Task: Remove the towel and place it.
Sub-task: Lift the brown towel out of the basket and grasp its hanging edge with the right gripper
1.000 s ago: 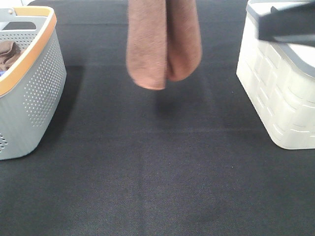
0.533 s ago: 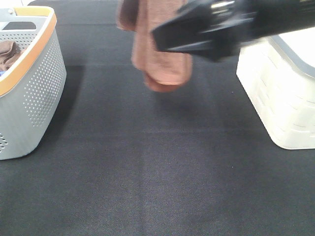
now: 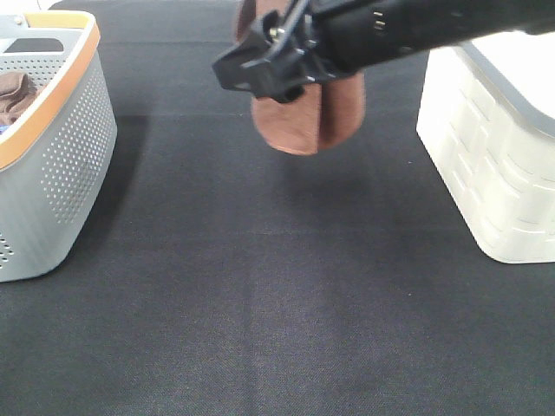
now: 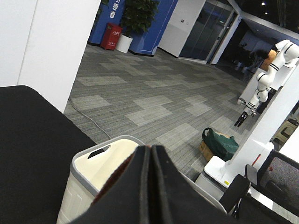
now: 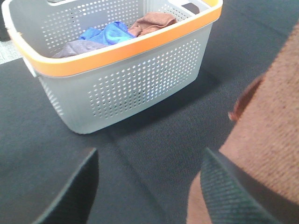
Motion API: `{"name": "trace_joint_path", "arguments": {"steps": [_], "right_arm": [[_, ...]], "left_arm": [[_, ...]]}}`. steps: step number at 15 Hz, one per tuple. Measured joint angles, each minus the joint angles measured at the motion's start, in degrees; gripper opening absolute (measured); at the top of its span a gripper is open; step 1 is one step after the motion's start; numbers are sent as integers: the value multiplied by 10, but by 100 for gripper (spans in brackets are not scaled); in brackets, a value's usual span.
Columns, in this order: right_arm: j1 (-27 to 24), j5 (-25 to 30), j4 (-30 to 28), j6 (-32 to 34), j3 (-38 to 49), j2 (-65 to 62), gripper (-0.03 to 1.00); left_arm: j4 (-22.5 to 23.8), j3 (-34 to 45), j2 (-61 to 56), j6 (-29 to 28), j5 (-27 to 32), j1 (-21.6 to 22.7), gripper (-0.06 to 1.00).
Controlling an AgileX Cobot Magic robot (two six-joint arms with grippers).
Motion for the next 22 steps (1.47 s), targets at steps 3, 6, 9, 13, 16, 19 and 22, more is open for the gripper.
{"name": "trace_joint_path", "arguments": {"steps": [3, 6, 9, 13, 16, 19, 22], "right_arm": [[0, -2, 2, 0, -34, 49, 61], [0, -14, 2, 1, -36, 88, 61], [0, -48, -12, 17, -36, 93, 61], [0, -107, -41, 52, -19, 93, 61], [0, -126, -42, 58, 10, 92, 61], [0, -146, -44, 58, 26, 69, 61], [0, -160, -44, 58, 36, 67, 61]], "left_arm": [[0, 0, 0, 0, 0, 0, 0], [1, 0, 0, 0, 0, 0, 0], [23, 0, 0, 0, 0, 0, 0], [38, 0, 0, 1, 0, 1, 0], [81, 0, 0, 0, -2, 2, 0], [103, 0, 0, -1, -12, 2, 0], [105, 0, 0, -2, -14, 2, 0]]}}
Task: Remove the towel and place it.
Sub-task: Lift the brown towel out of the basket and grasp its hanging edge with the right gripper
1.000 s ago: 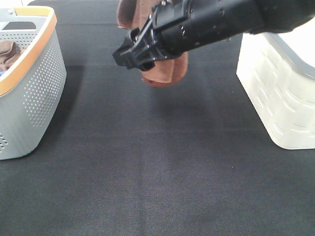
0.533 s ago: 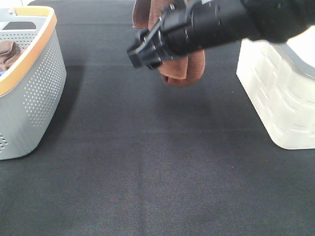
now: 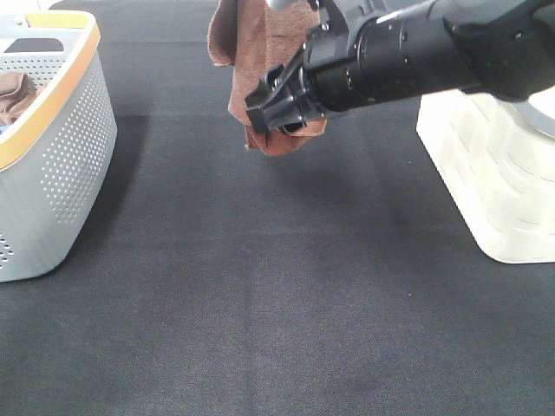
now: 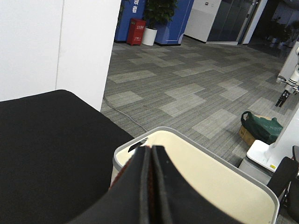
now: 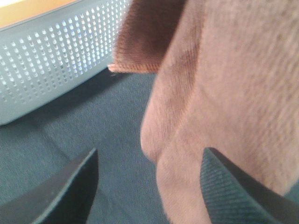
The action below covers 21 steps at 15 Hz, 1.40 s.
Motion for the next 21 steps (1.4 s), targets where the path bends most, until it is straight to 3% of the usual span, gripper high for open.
{"name": "trace_joint_path", "arguments": {"steps": [9, 13, 16, 21], "right_arm": [[0, -103, 3, 0, 0, 0, 69], [0, -115, 12, -10, 0, 0, 68], [0, -153, 40, -56, 1, 0, 64], [0, -159, 48, -77, 1, 16, 62]], "left_arm": [[0, 0, 0, -22, 0, 0, 0], [0, 0, 0, -23, 0, 0, 0], [1, 0, 0, -23, 0, 0, 0], [-5, 0, 0, -23, 16, 0, 0]]}}
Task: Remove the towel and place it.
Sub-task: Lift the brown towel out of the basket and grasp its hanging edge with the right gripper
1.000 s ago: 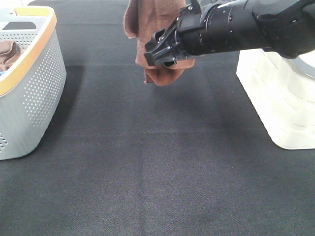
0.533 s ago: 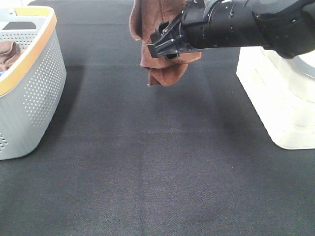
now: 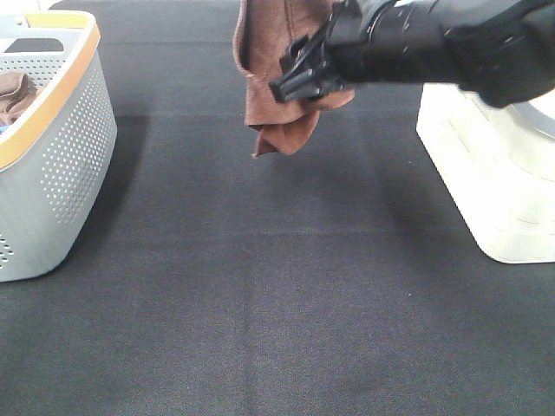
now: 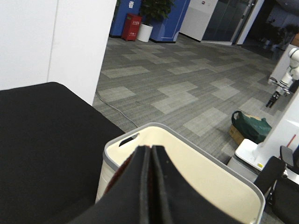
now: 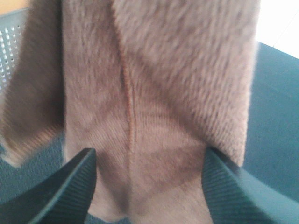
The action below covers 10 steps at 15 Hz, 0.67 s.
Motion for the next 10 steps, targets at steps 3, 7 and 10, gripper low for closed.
{"name": "trace_joint_path", "arguments": {"steps": [3, 7, 10], "right_arm": [[0, -5, 1, 0, 2, 21, 62], [0, -44, 1, -1, 2, 21, 57], [0, -47, 1, -2, 2, 21, 46]], "left_arm": [[-1, 0, 0, 0, 5, 0, 0], [-5, 0, 0, 0, 28, 0, 0], [-6, 0, 0, 0, 33, 0, 0]]}}
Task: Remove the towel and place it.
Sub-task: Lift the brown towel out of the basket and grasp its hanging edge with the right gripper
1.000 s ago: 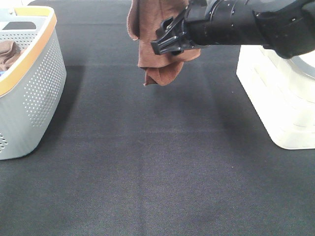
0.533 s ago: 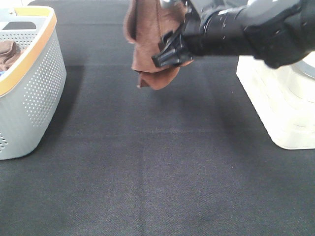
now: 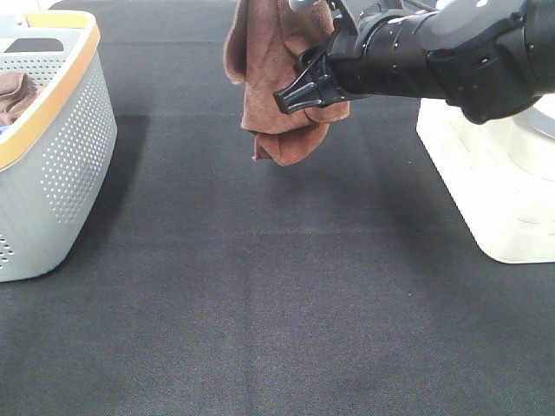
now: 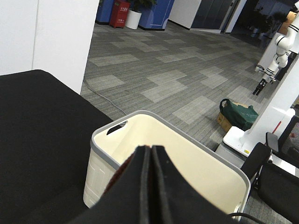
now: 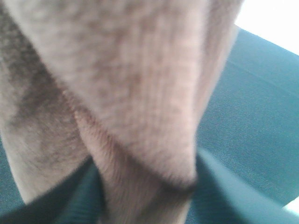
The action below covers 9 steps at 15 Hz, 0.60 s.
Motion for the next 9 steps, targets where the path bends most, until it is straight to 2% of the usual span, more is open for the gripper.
{"name": "trace_joint_path", "arguments": {"steps": [1, 2, 4, 6, 9], "right_arm": [[0, 0, 0, 0, 0, 0, 46], [0, -1, 0, -2, 0, 0, 36], [0, -1, 0, -3, 0, 0, 25], [0, -1, 0, -8, 0, 0, 22], [0, -2, 25, -18, 0, 0, 23]], "left_arm": [[0, 0, 0, 0, 0, 0, 0], [0, 0, 0, 0, 0, 0, 0], [0, 0, 0, 0, -4, 0, 0], [0, 0, 0, 0, -15, 0, 0], [36, 0, 0, 0, -50, 0, 0]]}}
